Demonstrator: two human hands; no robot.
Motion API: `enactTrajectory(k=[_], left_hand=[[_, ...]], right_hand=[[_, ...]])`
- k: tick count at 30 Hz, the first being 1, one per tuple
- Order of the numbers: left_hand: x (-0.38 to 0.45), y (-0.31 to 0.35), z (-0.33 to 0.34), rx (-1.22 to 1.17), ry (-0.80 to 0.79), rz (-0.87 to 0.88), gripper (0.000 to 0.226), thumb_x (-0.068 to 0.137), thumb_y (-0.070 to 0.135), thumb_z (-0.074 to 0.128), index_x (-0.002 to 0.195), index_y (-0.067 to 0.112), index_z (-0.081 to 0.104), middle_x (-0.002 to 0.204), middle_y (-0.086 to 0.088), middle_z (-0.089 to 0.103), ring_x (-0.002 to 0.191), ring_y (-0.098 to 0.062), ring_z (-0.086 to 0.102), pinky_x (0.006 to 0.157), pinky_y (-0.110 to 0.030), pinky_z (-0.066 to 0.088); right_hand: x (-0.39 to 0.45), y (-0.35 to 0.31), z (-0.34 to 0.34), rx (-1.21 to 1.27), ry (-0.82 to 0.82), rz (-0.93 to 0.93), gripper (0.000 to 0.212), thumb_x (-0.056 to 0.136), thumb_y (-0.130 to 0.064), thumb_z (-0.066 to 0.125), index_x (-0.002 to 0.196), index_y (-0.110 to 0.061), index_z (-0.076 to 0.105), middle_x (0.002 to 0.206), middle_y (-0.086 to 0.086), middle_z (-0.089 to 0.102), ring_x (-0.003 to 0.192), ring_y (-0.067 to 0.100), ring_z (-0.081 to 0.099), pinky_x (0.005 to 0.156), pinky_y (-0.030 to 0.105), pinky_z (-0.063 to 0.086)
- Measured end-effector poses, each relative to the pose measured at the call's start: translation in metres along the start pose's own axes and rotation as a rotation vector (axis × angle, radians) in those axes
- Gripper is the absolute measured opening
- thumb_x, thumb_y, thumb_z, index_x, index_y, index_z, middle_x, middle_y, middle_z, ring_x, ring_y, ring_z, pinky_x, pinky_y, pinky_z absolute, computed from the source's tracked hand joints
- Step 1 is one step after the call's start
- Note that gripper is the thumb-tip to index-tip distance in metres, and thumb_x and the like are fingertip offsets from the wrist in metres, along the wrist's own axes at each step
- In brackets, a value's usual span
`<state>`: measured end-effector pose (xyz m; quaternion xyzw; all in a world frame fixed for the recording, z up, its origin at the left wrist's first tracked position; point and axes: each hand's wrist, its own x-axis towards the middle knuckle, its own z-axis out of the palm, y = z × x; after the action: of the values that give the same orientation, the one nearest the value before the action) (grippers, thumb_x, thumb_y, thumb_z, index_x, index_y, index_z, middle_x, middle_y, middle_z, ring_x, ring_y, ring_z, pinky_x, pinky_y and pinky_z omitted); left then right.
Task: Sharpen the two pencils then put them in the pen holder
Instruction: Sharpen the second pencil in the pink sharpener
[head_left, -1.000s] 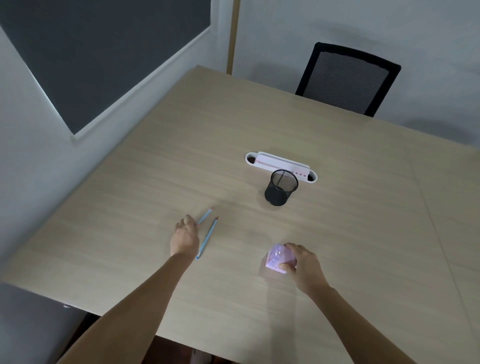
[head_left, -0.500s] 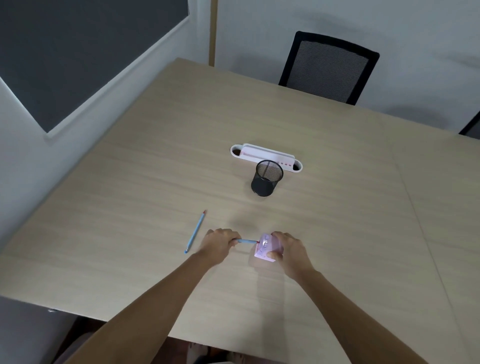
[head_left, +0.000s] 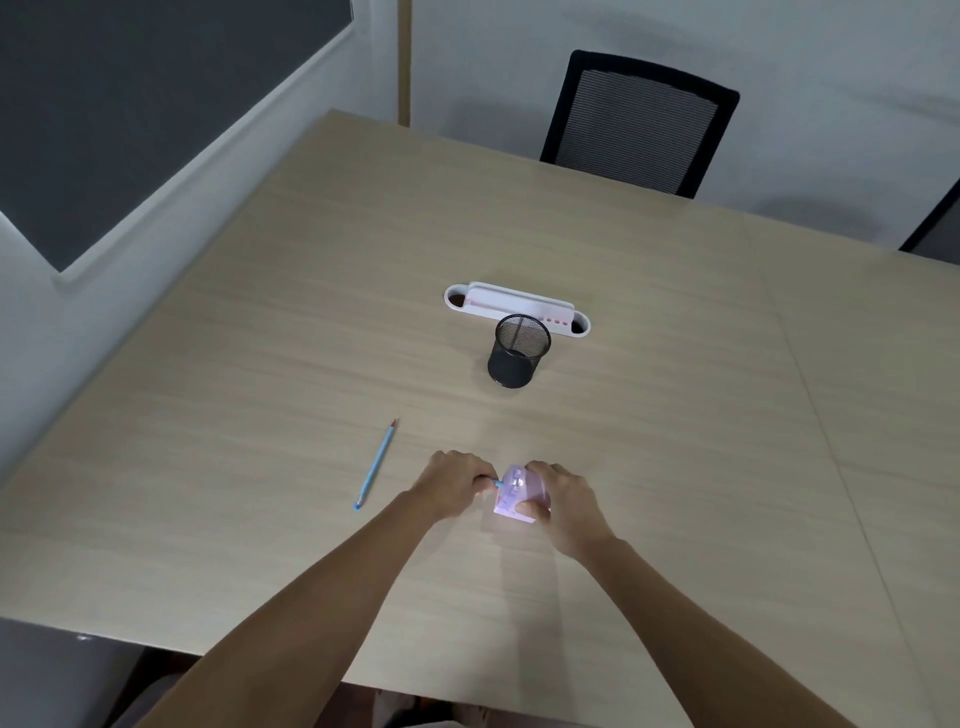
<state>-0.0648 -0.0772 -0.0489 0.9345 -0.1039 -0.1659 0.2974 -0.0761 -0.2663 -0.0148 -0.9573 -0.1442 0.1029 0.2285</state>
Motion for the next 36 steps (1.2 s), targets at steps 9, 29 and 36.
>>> enactTrajectory(k=[9,29,36], left_hand=[[-0.027,-0.007,-0.013,0.073,-0.149,-0.068,0.040,0.085,0.027,0.056,0.125,0.023,0.052,0.123,0.002,0.057,0.117,-0.020,0.048,0.095,-0.036,0.034],[-0.009,0.075,0.051,0.609,0.071,-0.131,0.036,0.051,0.029,0.078,0.080,0.018,0.060,0.076,0.002,0.062,0.073,-0.015,0.058,0.052,-0.023,0.041],[-0.009,0.072,0.053,0.575,0.050,-0.121,0.046,0.060,0.036,0.079,0.091,0.017,0.051,0.088,-0.001,0.057,0.085,-0.021,0.054,0.062,-0.029,0.045]], right_hand=[[-0.016,-0.009,0.016,0.186,-0.068,-0.031,0.056,0.081,-0.026,0.068,0.132,-0.014,0.048,0.120,0.005,0.059,0.088,0.016,0.052,0.077,0.021,0.038],[-0.047,0.027,0.042,0.260,-0.090,0.194,0.026,0.092,-0.008,0.046,0.070,-0.007,0.058,0.063,-0.003,0.047,0.054,0.008,0.041,0.053,0.018,0.028],[-0.034,0.009,0.004,0.525,0.011,0.314,0.039,0.098,-0.024,0.037,0.059,-0.017,0.040,0.056,-0.005,0.041,0.053,0.008,0.035,0.052,0.022,0.028]])
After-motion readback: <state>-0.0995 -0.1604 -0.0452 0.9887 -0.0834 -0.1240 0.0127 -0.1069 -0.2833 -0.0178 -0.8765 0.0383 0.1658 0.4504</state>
